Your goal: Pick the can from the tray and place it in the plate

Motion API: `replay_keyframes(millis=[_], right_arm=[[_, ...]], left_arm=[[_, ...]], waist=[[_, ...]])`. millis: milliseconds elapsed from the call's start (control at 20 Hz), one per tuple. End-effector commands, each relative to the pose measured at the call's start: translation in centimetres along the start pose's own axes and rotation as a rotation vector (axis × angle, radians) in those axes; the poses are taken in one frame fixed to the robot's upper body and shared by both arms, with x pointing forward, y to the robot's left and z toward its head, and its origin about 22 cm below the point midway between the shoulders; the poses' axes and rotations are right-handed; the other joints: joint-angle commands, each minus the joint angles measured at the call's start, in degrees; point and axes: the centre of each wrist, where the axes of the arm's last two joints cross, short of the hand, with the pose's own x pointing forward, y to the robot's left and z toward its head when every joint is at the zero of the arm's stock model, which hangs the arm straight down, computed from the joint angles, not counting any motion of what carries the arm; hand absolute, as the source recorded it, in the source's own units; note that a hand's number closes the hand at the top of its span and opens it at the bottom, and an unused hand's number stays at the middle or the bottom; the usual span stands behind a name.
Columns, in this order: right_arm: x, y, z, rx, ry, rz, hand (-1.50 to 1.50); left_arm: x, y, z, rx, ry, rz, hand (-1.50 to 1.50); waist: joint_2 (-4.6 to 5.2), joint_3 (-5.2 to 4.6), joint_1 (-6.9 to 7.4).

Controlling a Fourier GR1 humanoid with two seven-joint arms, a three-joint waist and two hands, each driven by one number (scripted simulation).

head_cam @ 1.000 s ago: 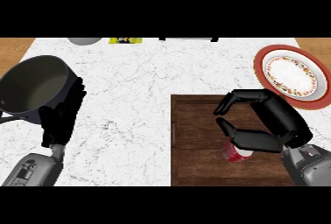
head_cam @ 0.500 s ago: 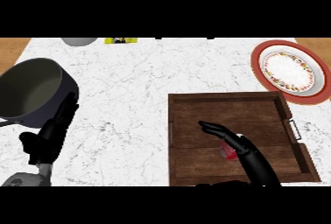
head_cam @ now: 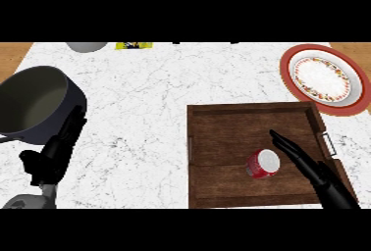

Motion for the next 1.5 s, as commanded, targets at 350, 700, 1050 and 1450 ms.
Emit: replay_keyframes(millis=[350,700,1050,1450], right_arm=[[3.9,-5.5,0.6,0.304,0.264,0.362,-1.50],[2.6,-3.1,-2.2,0.356,0.395,0.430,-1.50],[2.5,-1.4,-3.0,0.404,0.442,0.527,-1.50],[0.1,-2.5,-4.2,0.450,0.460,0.505,-1.50]], left_arm=[[0.6,0.0,-0.6,-0.018,-0.004,-0.004,0.00],[1.4,-2.1,-0.1,-0.011,-0.011,0.010,0.00],[0.9,0.0,-1.3,-0.019,-0.010,-0.001,0.00],[-0.3,-1.2,0.8,0.003,-0.017,-0.005,0.00]], waist=[[0.01,0.02,0.13],[0.09,0.07,0.93],[0.12,0.05,0.56],[0.10,0.06,0.57]])
